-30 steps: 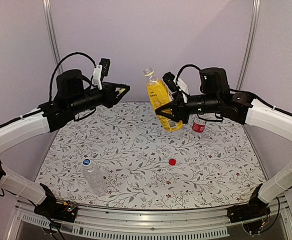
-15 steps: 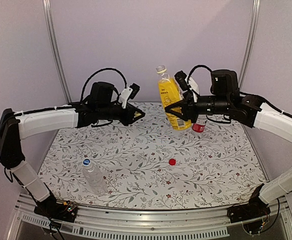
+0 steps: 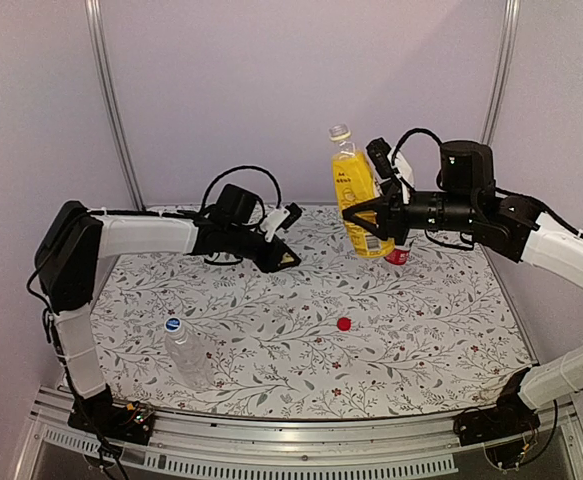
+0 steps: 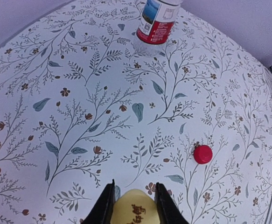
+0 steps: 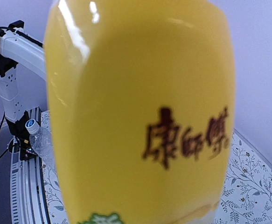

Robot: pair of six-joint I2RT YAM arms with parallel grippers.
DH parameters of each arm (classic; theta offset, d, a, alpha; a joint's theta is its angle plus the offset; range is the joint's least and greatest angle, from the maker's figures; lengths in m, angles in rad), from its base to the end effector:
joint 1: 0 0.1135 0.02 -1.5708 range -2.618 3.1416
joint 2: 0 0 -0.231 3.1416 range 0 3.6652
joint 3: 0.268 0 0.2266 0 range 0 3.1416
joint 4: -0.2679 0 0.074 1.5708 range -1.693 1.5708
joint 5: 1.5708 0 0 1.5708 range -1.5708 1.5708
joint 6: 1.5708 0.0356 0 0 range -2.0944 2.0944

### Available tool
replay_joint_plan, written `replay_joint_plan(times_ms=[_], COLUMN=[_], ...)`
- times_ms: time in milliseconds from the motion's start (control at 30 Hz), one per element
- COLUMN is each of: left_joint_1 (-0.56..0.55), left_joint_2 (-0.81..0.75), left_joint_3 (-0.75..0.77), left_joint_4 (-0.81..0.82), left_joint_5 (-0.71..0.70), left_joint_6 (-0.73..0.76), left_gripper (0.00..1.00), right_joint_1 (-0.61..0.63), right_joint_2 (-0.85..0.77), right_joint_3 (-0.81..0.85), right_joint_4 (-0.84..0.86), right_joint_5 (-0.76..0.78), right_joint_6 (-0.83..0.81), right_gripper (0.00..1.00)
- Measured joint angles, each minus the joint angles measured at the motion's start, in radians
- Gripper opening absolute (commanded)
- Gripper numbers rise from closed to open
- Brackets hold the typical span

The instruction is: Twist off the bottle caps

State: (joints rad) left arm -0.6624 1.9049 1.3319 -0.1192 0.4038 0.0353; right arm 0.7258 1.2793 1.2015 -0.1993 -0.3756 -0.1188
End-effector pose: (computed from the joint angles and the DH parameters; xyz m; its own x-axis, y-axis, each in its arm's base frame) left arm 0.3021 -0.2534 0.1956 -0.4745 0.4113 -0.7783 0.8213 0.5249 -0.2234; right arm 0.2001 0.1951 0.3483 -0.0986 -0.2349 -0.9670 -0.8994 0.4369 -0.0144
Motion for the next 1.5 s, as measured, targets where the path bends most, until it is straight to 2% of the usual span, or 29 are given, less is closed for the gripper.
replay_joint_plan(times_ms=[567,1233,1333,1500], left_joint_1=[0.003,0.006,0.006,0.007], left_joint_2=[0.211,0.262,0.268,0.269], left_joint_3=[0.085,0.08,0.079,0.079], left_joint_4=[-0.082,-0.084,-0.078,-0.077], left_joint_5=[-0.027,-0.072,-0.072,-0.072], left_joint_6=[0.085,0.119,0.123,0.129], left_gripper=[0.14,0.2,0.22,0.33], right_joint_1=[-0.007,-0.008,-0.01,-0.014], right_joint_2=[-0.008,-0.001,0.0,0.0], right_joint_3=[-0.023,-0.023,-0.023,-0.023], right_joint_4=[0.003,0.005,0.006,0.005], right_joint_5=[0.0,-0.002,-0.002,-0.002], right_joint_6=[0.007,0.007,0.007,0.006], right_gripper=[0.3,0.3,0.3,0.3])
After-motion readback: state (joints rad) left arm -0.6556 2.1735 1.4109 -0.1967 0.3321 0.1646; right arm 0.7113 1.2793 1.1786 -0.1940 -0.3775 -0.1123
